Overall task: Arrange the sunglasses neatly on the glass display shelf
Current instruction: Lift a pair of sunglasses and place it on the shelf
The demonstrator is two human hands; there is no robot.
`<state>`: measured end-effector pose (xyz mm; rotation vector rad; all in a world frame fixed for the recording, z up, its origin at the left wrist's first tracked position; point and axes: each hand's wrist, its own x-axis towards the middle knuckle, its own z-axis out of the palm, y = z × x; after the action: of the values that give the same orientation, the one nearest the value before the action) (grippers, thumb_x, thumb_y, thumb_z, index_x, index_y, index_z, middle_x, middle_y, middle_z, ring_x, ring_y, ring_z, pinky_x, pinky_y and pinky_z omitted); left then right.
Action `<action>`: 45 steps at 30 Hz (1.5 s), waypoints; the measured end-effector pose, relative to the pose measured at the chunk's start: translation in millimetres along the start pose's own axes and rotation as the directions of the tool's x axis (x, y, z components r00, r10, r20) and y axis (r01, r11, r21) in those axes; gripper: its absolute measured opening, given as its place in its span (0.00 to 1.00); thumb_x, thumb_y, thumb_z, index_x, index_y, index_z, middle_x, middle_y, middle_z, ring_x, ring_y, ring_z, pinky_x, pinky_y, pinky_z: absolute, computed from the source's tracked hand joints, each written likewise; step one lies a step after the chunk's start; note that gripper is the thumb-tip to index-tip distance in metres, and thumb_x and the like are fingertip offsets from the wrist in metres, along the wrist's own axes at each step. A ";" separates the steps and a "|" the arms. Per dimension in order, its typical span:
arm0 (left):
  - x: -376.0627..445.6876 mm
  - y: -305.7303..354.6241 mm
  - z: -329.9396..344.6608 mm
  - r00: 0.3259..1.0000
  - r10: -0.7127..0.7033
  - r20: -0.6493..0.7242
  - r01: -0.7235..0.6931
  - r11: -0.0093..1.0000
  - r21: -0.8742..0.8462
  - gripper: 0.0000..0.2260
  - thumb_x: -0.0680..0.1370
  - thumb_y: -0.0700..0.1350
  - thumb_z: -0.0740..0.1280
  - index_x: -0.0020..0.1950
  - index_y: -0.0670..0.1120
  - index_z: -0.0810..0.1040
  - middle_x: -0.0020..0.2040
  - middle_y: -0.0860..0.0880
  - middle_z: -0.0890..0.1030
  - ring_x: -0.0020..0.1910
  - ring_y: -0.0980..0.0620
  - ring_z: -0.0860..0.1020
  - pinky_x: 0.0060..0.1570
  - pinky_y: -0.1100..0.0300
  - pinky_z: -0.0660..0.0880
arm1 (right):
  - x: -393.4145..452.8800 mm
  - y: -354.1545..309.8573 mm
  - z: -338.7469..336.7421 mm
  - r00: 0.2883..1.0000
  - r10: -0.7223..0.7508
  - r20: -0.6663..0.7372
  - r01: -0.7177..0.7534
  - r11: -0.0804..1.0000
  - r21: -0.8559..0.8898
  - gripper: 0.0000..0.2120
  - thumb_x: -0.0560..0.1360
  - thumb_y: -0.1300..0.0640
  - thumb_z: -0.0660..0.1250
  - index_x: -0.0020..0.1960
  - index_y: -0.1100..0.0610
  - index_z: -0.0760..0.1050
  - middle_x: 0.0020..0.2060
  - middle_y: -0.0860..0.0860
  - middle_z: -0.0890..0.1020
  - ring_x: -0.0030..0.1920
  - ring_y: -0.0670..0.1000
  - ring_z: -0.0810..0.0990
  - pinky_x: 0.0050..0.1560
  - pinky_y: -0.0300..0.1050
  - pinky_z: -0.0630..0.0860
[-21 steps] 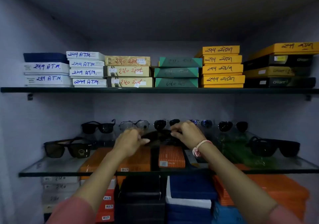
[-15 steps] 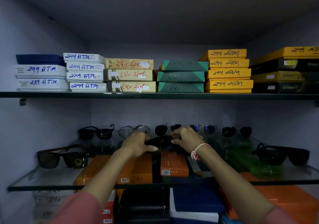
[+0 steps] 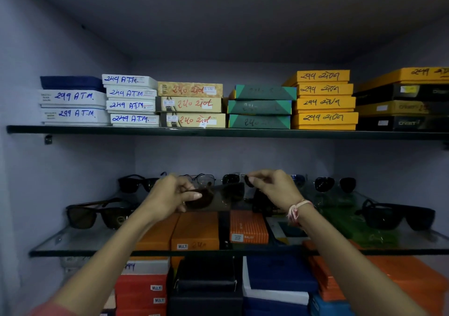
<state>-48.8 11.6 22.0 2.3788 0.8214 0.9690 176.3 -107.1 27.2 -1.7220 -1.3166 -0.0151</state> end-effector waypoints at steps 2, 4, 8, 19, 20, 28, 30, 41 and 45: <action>-15.3 -0.9 -8.3 0.999 0.022 -0.048 -0.023 0.999 -0.024 0.03 0.73 0.42 0.73 0.42 0.45 0.80 0.43 0.49 0.76 0.35 0.54 0.79 0.34 0.61 0.80 | -3.2 -1.6 -5.2 0.995 0.095 0.025 -0.097 0.988 0.117 0.13 0.76 0.53 0.67 0.57 0.58 0.81 0.53 0.53 0.84 0.52 0.51 0.82 0.56 0.48 0.80; -29.2 0.1 -12.3 0.994 0.054 -0.098 -0.058 0.998 -0.040 0.04 0.72 0.41 0.74 0.44 0.43 0.81 0.43 0.49 0.73 0.38 0.55 0.76 0.36 0.62 0.82 | -6.1 -7.0 -9.5 0.969 0.194 0.153 -0.227 0.942 0.246 0.13 0.75 0.54 0.68 0.55 0.61 0.81 0.49 0.56 0.84 0.44 0.49 0.83 0.45 0.42 0.83; -49.1 1.8 -11.5 0.980 0.123 -0.158 -0.115 0.992 0.059 0.05 0.70 0.42 0.75 0.41 0.48 0.80 0.40 0.52 0.72 0.37 0.57 0.72 0.36 0.68 0.74 | -14.8 -24.2 -12.7 0.847 0.307 0.433 -0.458 0.836 0.303 0.10 0.73 0.57 0.71 0.50 0.64 0.82 0.44 0.61 0.86 0.40 0.54 0.85 0.41 0.41 0.83; -57.2 11.3 -25.8 0.983 0.158 -0.097 -0.134 0.968 0.212 0.09 0.70 0.51 0.74 0.45 0.48 0.83 0.50 0.50 0.78 0.40 0.51 0.78 0.48 0.53 0.79 | -13.1 -57.7 -11.0 0.877 0.191 0.441 -0.160 0.981 -0.107 0.09 0.68 0.55 0.75 0.45 0.59 0.84 0.43 0.57 0.87 0.33 0.47 0.82 0.30 0.32 0.77; -58.0 11.9 -28.3 0.989 0.131 -0.072 -0.117 0.978 0.170 0.10 0.72 0.54 0.71 0.45 0.48 0.83 0.46 0.50 0.81 0.39 0.52 0.79 0.46 0.53 0.79 | -13.6 -59.8 -9.4 0.909 0.157 0.385 -0.119 0.986 -0.121 0.08 0.68 0.55 0.76 0.44 0.58 0.84 0.42 0.56 0.87 0.32 0.47 0.82 0.29 0.31 0.77; -30.7 15.9 -44.7 0.986 -0.117 -0.119 0.133 0.981 0.144 0.12 0.71 0.49 0.75 0.47 0.41 0.84 0.38 0.43 0.87 0.36 0.49 0.86 0.45 0.51 0.84 | -12.3 -69.4 11.6 0.987 -0.083 0.135 0.115 0.960 -0.255 0.11 0.69 0.51 0.75 0.42 0.58 0.87 0.34 0.54 0.87 0.27 0.44 0.76 0.30 0.34 0.71; -25.2 17.4 -49.8 0.977 -0.185 -0.106 0.203 0.962 0.184 0.14 0.68 0.51 0.77 0.43 0.41 0.86 0.36 0.44 0.87 0.37 0.49 0.86 0.45 0.54 0.84 | -10.3 -69.7 15.8 0.991 -0.093 0.096 0.114 0.965 -0.236 0.09 0.69 0.51 0.74 0.42 0.57 0.86 0.33 0.54 0.87 0.23 0.43 0.73 0.25 0.30 0.65; -4.8 -1.2 -62.6 0.982 -0.188 0.026 0.165 0.913 0.372 0.09 0.72 0.47 0.74 0.34 0.45 0.82 0.35 0.43 0.86 0.36 0.47 0.86 0.42 0.53 0.84 | 6.0 -63.8 56.5 0.982 0.169 -0.089 -0.177 0.979 -0.099 0.13 0.69 0.55 0.73 0.29 0.60 0.79 0.25 0.55 0.84 0.26 0.49 0.84 0.28 0.40 0.78; 1.8 -13.6 -63.9 0.976 -0.220 -0.001 0.206 0.913 0.351 0.08 0.75 0.42 0.71 0.38 0.41 0.81 0.35 0.43 0.85 0.34 0.48 0.85 0.38 0.55 0.84 | 14.0 -68.5 63.7 0.975 0.200 -0.101 -0.211 0.971 -0.112 0.13 0.68 0.53 0.73 0.36 0.64 0.82 0.28 0.56 0.84 0.29 0.52 0.85 0.32 0.45 0.82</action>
<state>-99.5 33.7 56.8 2.5171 1.3017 0.7348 98.8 -55.3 43.1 -1.9330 -1.0862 -0.0538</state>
